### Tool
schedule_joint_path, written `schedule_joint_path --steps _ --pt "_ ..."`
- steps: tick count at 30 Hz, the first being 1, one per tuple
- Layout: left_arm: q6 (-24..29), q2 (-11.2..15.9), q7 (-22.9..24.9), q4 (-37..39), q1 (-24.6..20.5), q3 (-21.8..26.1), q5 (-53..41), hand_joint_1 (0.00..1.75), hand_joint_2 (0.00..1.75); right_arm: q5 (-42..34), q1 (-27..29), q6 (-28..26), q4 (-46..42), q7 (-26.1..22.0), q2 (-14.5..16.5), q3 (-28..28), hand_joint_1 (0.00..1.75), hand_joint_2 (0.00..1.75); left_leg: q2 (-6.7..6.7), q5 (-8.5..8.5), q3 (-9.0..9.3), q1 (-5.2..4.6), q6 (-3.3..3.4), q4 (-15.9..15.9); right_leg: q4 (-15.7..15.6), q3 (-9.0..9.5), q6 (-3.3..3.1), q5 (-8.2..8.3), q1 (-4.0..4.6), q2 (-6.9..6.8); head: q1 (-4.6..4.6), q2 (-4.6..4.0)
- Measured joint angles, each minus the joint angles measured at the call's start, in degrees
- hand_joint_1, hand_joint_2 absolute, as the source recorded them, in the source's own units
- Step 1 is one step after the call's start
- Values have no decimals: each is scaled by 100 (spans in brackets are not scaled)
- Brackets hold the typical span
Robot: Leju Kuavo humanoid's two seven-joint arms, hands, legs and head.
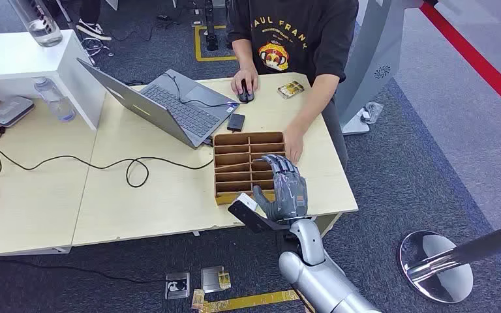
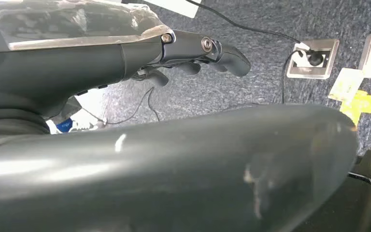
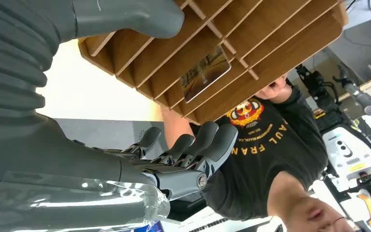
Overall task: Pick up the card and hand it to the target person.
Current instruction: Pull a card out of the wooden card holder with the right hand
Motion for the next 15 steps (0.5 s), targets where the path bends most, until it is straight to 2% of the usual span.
schedule_joint_path --steps 15 --pt "45 0 53 5 5 4 60 0 0 -46 -16 0 2 -9 4 163 58 175 0 0 -1 0 0 0 0 0 0 0 0 0 -1 0"
